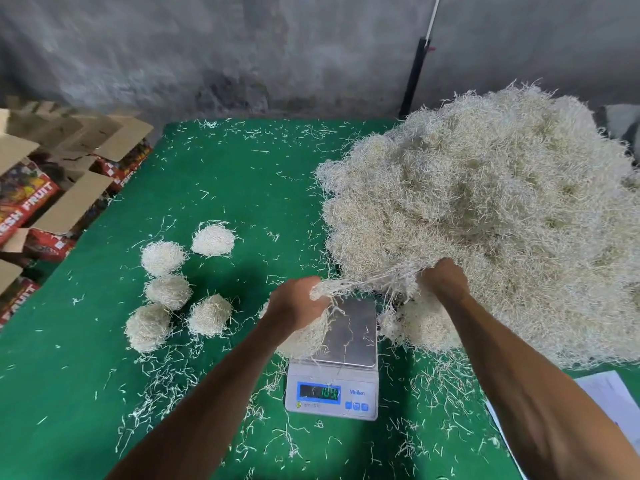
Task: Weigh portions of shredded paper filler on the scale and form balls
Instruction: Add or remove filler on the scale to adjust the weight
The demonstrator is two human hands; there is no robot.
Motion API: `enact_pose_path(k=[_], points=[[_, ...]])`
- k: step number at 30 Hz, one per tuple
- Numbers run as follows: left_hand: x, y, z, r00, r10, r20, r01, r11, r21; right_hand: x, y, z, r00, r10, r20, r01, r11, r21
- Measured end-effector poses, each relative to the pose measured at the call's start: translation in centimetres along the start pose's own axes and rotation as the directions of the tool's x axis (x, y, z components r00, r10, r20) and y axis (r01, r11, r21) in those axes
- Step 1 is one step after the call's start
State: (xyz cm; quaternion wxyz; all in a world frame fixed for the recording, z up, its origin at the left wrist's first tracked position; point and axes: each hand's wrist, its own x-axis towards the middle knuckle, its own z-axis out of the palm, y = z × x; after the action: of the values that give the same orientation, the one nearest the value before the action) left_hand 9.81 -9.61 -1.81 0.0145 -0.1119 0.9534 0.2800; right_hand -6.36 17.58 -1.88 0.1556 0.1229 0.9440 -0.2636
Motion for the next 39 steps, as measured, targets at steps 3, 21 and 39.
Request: enact_pose_path(k=[3, 21, 39], points=[[0.2, -0.7, -0.3, 0.988, -0.154, 0.002, 0.154, 0.988, -0.029, 0.2, -0.4, -0.2, 0.988, 0.106, 0.115, -0.146, 0.883, 0.445], [1.2, -0.4, 3.0, 0.989, -0.122, 0.088, 0.141, 0.957, -0.254, 0.1, -2.3, -5.8, 0.929, -0.192, 0.317, -0.204, 0.45, 0.869], [-2.7, -3.1, 2.2, 0.999, -0.048, 0.01, 0.049, 0.948, -0.315, -8.1, 1.2, 5.7, 0.916, -0.016, 0.401, -0.312, 0.599, 0.738]])
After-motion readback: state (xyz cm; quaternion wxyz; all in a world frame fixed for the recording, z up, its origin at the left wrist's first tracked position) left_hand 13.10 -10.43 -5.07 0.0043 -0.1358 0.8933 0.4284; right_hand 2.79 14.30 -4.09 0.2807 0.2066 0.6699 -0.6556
